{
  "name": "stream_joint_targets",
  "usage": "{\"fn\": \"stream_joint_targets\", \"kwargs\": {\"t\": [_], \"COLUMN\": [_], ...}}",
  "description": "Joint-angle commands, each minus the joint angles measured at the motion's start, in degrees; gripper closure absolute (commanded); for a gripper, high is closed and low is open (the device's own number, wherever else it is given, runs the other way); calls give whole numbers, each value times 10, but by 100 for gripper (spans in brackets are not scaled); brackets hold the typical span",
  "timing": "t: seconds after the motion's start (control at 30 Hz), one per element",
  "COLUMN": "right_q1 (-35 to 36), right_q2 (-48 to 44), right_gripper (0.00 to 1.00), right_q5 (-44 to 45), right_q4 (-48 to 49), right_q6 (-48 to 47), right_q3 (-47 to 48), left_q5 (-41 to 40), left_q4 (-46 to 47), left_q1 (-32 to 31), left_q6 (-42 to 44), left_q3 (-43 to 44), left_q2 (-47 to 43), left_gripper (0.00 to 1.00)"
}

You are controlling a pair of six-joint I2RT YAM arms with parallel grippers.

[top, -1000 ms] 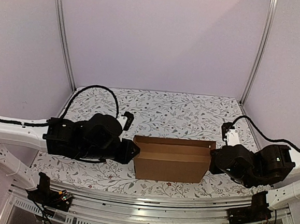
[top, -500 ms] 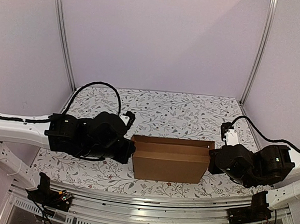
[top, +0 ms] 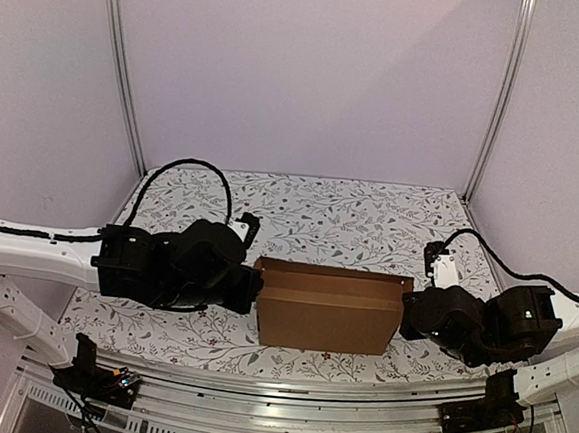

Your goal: Fold the paper box

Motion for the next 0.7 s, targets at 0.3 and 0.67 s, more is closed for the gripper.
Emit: {"fn": "stream_joint_targets", "kwargs": {"t": [0.3, 0.67], "right_q1": [33, 32], "right_q2": [50, 54], "right_gripper": [100, 100], "right_q5": [-139, -139], "right_q4": [-27, -22], "right_q6": [30, 22], "right_q3": [-41, -33], "left_q5": [102, 35], "left_q4": [-48, -102], "left_q1": [-15, -12], "left_q6": [-10, 18], "left_q3": [-54, -6], "left_q2": [64, 21], "left_gripper": [87, 68]}}
